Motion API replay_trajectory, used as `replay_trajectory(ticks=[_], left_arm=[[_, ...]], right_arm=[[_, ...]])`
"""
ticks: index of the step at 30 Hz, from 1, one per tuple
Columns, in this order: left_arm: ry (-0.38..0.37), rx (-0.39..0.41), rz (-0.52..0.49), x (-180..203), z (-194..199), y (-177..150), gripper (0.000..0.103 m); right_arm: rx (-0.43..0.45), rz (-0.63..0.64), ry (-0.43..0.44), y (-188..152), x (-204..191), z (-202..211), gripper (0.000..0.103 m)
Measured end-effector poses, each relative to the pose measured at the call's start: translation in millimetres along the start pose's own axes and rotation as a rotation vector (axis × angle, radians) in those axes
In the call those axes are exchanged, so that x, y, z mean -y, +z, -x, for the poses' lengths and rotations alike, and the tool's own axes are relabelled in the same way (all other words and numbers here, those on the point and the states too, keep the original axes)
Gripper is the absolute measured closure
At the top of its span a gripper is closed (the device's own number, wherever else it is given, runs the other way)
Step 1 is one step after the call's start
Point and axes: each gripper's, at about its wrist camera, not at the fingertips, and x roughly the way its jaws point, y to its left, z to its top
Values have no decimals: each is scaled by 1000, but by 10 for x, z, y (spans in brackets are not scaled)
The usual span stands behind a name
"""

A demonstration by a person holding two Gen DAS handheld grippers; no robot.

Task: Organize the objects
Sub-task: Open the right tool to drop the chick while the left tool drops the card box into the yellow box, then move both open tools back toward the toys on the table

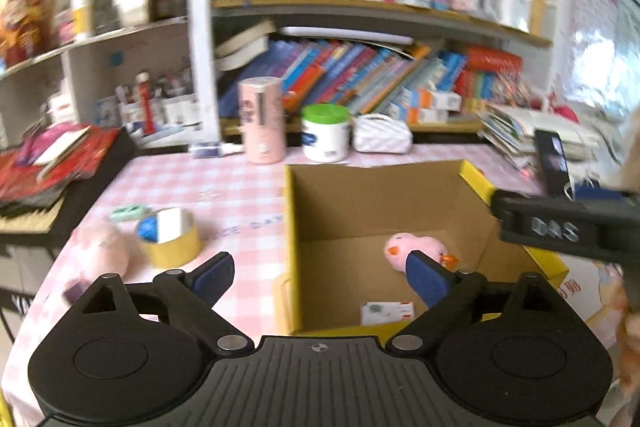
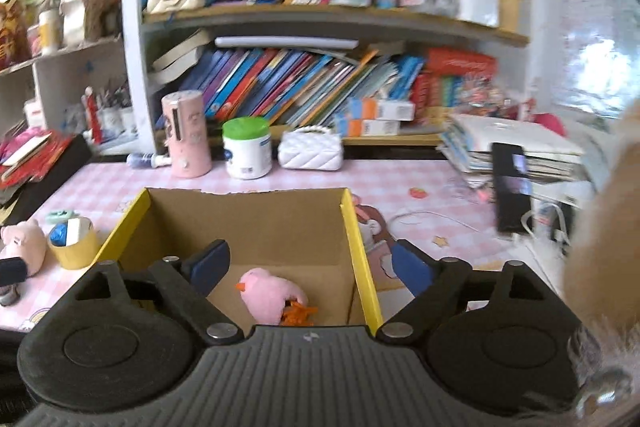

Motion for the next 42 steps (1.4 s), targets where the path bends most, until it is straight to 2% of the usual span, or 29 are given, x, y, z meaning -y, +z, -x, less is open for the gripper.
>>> replay_trajectory(ticks=[6, 14, 22, 30, 42], left_arm=[[32, 8, 54, -343, 240, -187, 8], [56, -80, 96, -814, 489, -500, 8], [76, -170, 104, -1199, 691, -800, 7], [104, -192, 94, -1551, 949, -985, 7], [179, -174, 180, -2168, 1199, -1067, 7]], right_arm=[[39, -12, -84, -281, -249, 399, 10], [-35, -50, -136, -664, -618, 780, 9], [-180, -27, -72, -1074, -1158, 964, 8], [-252, 5, 16, -1283, -1684, 1055, 6], [-229, 83, 125, -1230, -2378, 1133, 5]])
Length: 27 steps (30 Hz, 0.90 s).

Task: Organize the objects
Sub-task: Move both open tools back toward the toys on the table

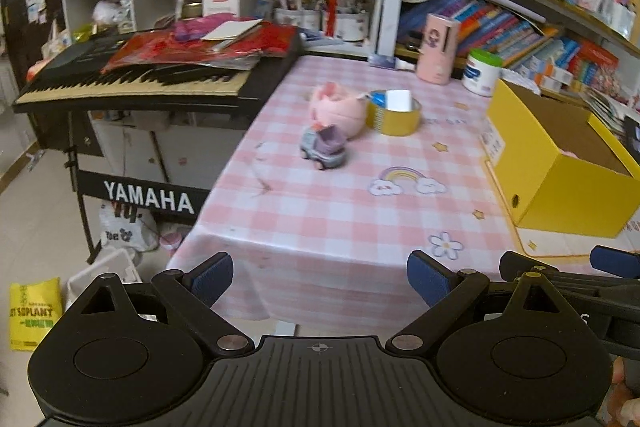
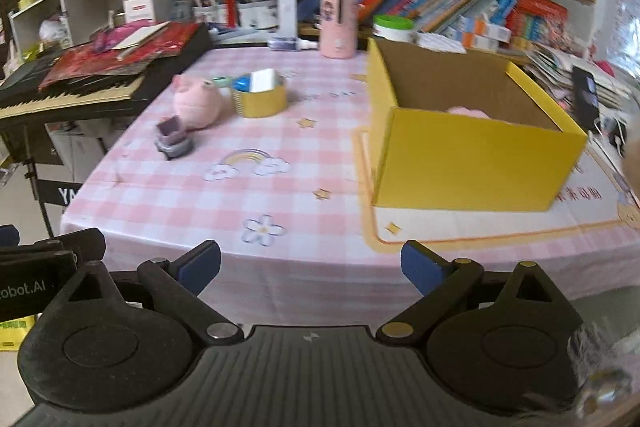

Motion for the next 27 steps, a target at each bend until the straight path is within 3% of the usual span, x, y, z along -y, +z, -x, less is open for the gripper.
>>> replay_trajectory(ticks=[14, 27], left_arm=[[38, -40, 68, -223, -203, 51, 7], [79, -73, 63, -129, -749, 455, 7]], right_arm=[[-23, 67, 39, 158, -293, -223, 5], [-67, 89, 78, 568, -294, -859, 6]])
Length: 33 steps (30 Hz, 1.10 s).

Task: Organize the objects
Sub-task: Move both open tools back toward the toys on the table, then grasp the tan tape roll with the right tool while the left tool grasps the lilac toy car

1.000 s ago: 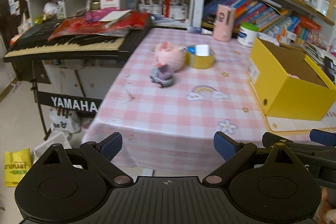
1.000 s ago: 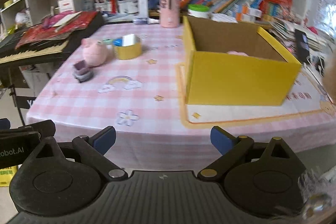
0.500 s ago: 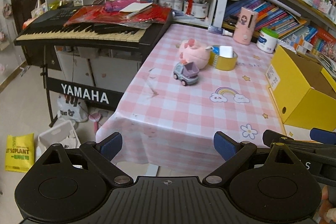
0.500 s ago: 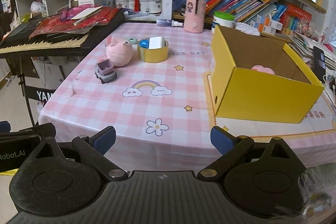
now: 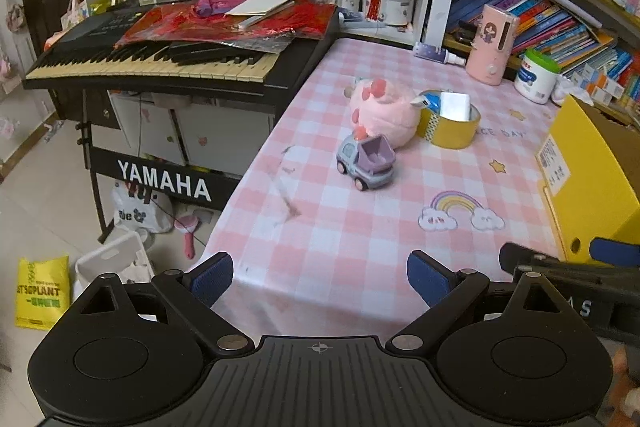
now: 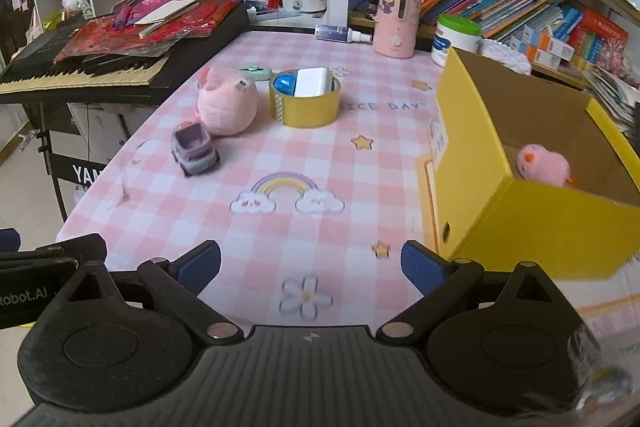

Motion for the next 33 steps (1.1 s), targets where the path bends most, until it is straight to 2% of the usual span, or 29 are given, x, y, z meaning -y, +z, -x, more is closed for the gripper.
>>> replay_trajectory(ticks=[7, 13, 24, 29, 33], left_arm=[[6, 14, -16, 140, -197, 239, 8], [7, 5, -23, 239, -402, 413, 11], [10, -35, -51, 445, -1073, 727, 17], [51, -35, -67, 567, -1379, 789, 18], [51, -65, -64, 615, -1553, 822, 34]], right_arm=[[14, 16, 32, 355, 124, -325, 6], [69, -4, 64, 658, 253, -532, 8], [80, -9, 102, 1100, 321, -937, 8], [72, 6, 90, 1237, 341, -1109, 8], [56, 20, 82, 1307, 350, -1258, 8]])
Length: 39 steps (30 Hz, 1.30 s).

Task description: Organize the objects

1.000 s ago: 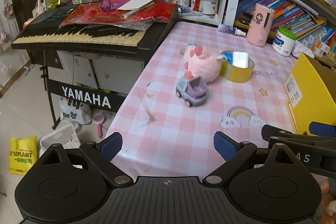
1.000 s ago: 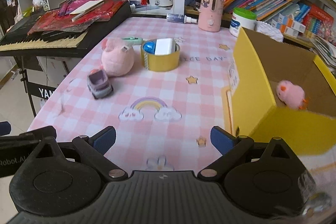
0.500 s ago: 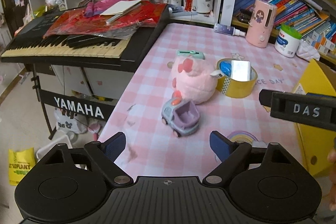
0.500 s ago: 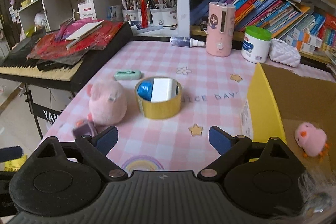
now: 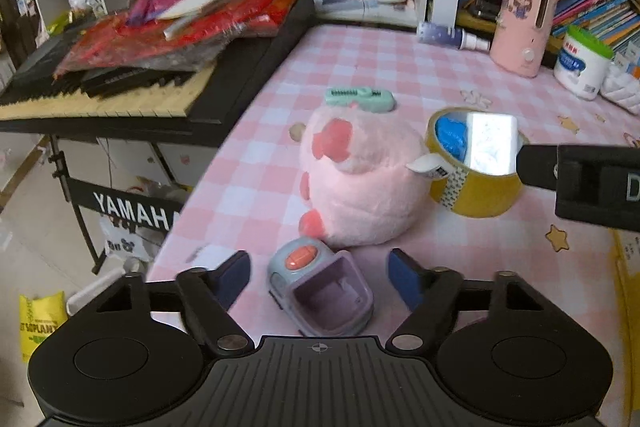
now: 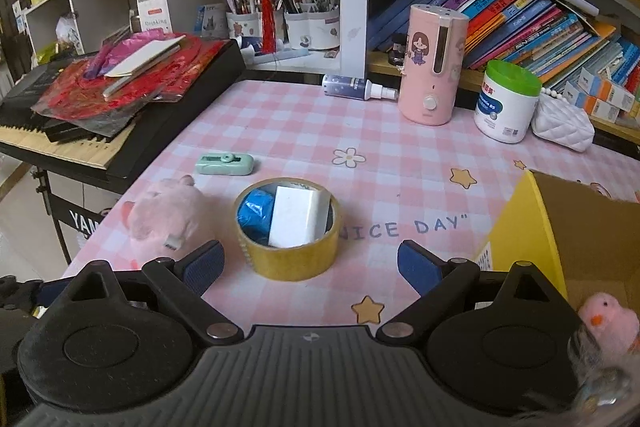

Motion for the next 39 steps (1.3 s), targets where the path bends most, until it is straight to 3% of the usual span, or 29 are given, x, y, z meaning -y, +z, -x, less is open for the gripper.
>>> replay_trajectory(ticks=[2, 5, 13, 21, 25, 29, 34, 39], left_arm=[[4, -26, 18, -10, -57, -7, 35], [2, -38, 43, -61, -89, -24, 48], [-56, -55, 92, -199, 56, -42, 49], [-51, -56, 160, -424, 289, -105, 49], [-58, -49, 174, -469, 374, -123, 49], [-77, -14, 159, -438, 488, -122, 49], [-106, 21, 167, -426, 631, -165, 49], [-134, 57, 158, -421, 798, -206, 49]], right_arm=[[-12, 5, -2, 23, 5, -78, 8], [-30, 9, 7, 55, 0, -204, 8], [-89, 76, 28, 136, -159, -611, 6], [-100, 128, 1, 137, -281, -1004, 5], [-98, 115, 21, 152, -214, -1066, 13], [-96, 85, 36, 154, -139, -929, 13], [9, 89, 30, 128, -94, -463, 13], [52, 86, 40, 48, -63, -38, 13]])
